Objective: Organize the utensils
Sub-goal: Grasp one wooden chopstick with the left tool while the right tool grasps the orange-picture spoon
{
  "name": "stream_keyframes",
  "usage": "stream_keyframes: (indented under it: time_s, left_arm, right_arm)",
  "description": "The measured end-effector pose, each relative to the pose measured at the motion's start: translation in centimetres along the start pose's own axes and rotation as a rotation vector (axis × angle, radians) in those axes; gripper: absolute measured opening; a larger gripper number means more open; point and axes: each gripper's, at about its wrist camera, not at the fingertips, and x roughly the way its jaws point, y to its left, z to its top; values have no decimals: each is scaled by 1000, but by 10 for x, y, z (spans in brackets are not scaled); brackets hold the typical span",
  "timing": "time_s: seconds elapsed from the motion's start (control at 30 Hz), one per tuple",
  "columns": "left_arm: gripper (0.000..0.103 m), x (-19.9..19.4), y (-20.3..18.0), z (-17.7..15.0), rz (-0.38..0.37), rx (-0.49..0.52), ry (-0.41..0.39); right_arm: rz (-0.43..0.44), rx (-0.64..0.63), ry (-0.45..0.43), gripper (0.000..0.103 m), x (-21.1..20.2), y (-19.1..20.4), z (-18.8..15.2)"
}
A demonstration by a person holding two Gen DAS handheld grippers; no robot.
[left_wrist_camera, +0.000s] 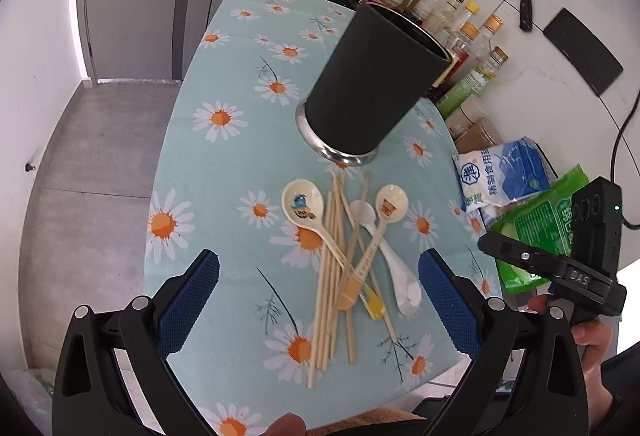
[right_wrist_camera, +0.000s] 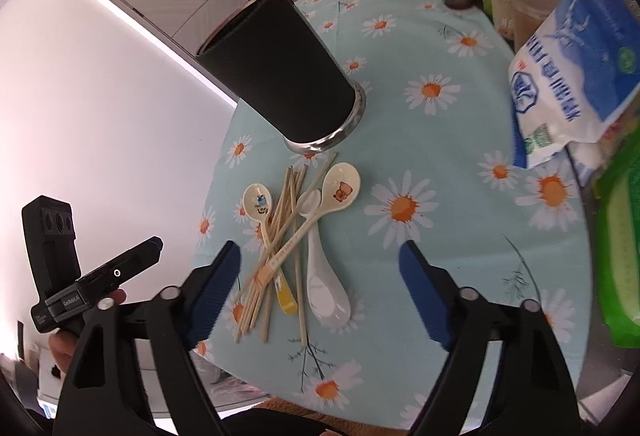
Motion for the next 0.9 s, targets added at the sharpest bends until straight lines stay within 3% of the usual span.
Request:
stream_keyframes:
  time_s: [0.3,0.4,0.77,0.9]
  left_arm:
    - [95,21,38,15,-40,-38,11]
    - [92,27,47,16,-68,-49,22]
    - [91,39,57,22,-98,-56,41]
    - [91,44,55,25,-95,-61,51]
  right_arm:
    - [14,121,50,48,48,-16,27]
    - [1,141,55,45,58,-20,34]
    - [-60,97,88,31,84,-29,40]
    - [-104,50,85,14,87,-27,41]
